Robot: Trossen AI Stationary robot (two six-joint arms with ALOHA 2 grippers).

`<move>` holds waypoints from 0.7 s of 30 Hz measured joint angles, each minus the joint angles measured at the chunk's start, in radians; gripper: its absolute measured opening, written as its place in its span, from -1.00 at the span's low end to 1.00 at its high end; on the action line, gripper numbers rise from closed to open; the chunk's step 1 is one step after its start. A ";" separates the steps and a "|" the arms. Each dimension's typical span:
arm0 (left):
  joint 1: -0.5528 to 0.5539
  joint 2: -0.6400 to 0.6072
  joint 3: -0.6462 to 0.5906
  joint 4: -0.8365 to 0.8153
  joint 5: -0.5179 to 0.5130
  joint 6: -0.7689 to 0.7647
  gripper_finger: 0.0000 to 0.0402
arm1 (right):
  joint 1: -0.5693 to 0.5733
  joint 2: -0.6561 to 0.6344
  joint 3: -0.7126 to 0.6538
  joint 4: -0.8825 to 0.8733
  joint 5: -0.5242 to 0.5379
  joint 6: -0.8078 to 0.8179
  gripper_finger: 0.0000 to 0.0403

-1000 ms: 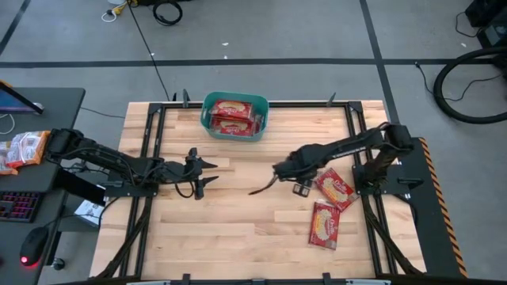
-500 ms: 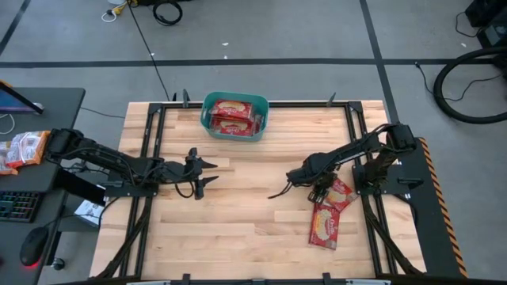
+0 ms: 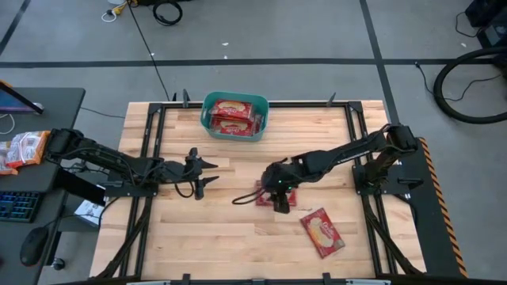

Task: Sort popcorn bags into baskets
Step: Put the red popcorn bag into the green bin

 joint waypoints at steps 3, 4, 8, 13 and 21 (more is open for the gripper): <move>0.000 0.009 0.000 0.010 0.051 -0.007 -0.03 | 0.012 0.000 0.074 -0.061 0.085 -0.022 -0.16; 0.000 0.022 0.000 0.022 0.057 -0.018 -0.03 | 0.015 0.000 0.089 -0.081 0.106 -0.030 -0.16; 0.000 0.112 0.000 0.140 0.063 -0.021 -0.03 | 0.036 0.004 0.098 -0.150 0.165 -0.062 -0.16; 0.019 0.268 0.017 0.302 0.097 0.013 -0.03 | 0.067 0.024 0.098 -0.249 0.234 -0.127 -0.16; 0.048 0.490 0.166 0.297 0.141 0.028 -0.03 | 0.085 0.040 0.099 -0.354 0.238 -0.140 -0.16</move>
